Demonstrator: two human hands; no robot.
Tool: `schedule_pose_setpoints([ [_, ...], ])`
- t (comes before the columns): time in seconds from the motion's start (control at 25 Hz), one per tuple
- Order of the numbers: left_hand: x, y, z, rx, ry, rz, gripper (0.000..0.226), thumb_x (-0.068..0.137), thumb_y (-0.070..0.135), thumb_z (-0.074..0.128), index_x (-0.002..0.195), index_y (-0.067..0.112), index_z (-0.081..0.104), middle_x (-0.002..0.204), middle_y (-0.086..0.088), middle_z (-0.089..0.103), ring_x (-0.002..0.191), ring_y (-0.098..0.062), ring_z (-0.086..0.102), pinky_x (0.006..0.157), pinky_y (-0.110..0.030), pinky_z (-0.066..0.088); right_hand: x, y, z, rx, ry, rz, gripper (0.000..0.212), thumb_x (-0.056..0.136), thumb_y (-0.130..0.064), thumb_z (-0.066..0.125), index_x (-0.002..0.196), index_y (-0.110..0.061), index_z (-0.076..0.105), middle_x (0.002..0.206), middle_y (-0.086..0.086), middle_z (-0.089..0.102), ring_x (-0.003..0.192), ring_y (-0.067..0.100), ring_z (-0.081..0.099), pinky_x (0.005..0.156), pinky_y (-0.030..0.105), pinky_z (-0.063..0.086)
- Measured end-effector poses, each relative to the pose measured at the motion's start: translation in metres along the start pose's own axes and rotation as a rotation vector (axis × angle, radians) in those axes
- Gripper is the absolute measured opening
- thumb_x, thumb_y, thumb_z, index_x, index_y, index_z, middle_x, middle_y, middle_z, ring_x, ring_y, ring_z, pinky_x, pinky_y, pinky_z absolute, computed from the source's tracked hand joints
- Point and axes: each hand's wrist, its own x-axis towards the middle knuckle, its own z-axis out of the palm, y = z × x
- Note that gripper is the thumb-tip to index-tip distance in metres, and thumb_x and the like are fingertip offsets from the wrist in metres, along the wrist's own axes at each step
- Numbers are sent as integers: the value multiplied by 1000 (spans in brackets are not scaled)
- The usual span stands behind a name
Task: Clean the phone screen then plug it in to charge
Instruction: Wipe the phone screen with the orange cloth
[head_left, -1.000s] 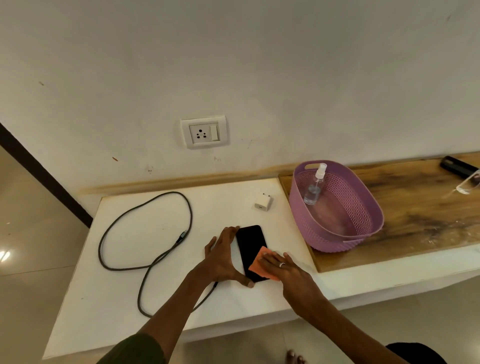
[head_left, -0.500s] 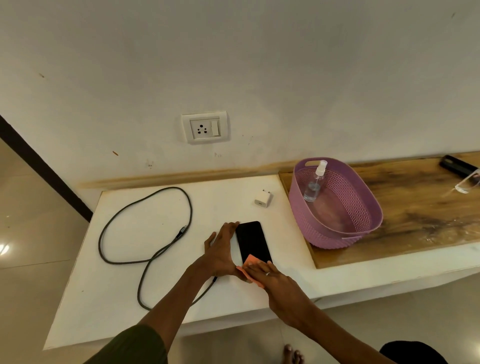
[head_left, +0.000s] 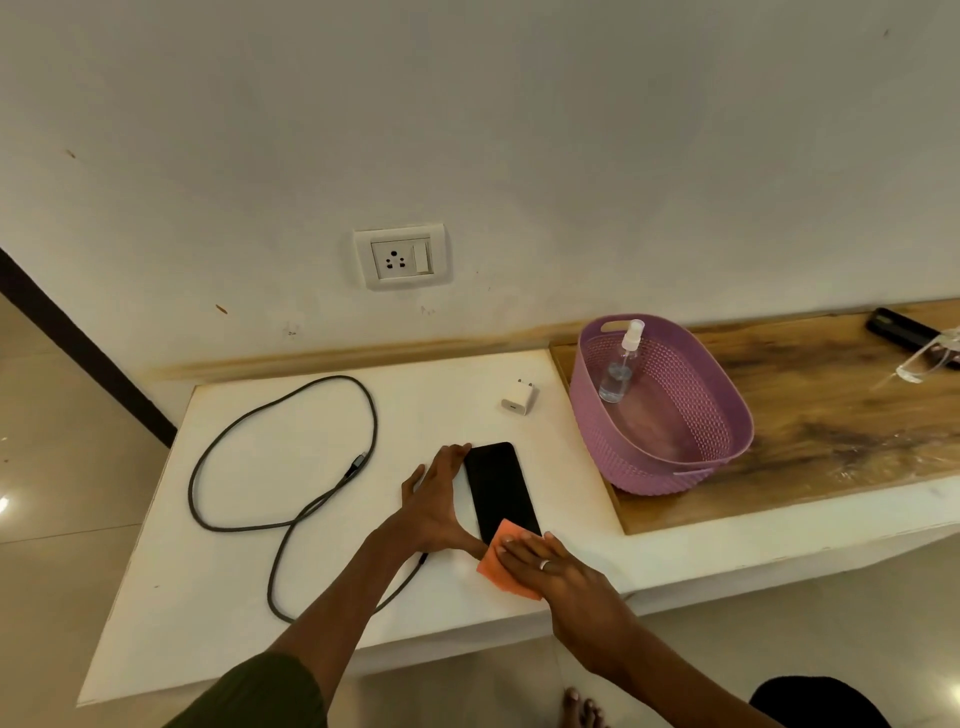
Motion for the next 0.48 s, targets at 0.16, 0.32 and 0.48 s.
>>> schedule_pose_setpoints([
  [0.16,-1,0,-1,-22,-5,-9,147,35,70,85,150,36,0,156,14,13,147,-10,14,116,-28,-7,-6,8,1,-33,-3,59,87,93,-17,57,150,-31,-8,160,-14,-9,148,14,-6,117,29,-3],
  [0.32,0,0,-1,-21,-5,-13,150,31,75,83,149,37,-1,154,17,13,146,-11,16,115,-28,-7,-10,15,4,18,-9,158,88,93,-11,55,150,-31,-8,158,-14,-11,149,17,-5,121,36,13],
  [0.48,0,0,0,-25,-7,-19,149,29,78,81,147,41,-2,154,18,12,146,-11,15,114,-28,-7,-5,10,7,131,31,238,88,93,-5,53,146,-28,-13,151,-19,-18,148,20,-5,117,36,22],
])
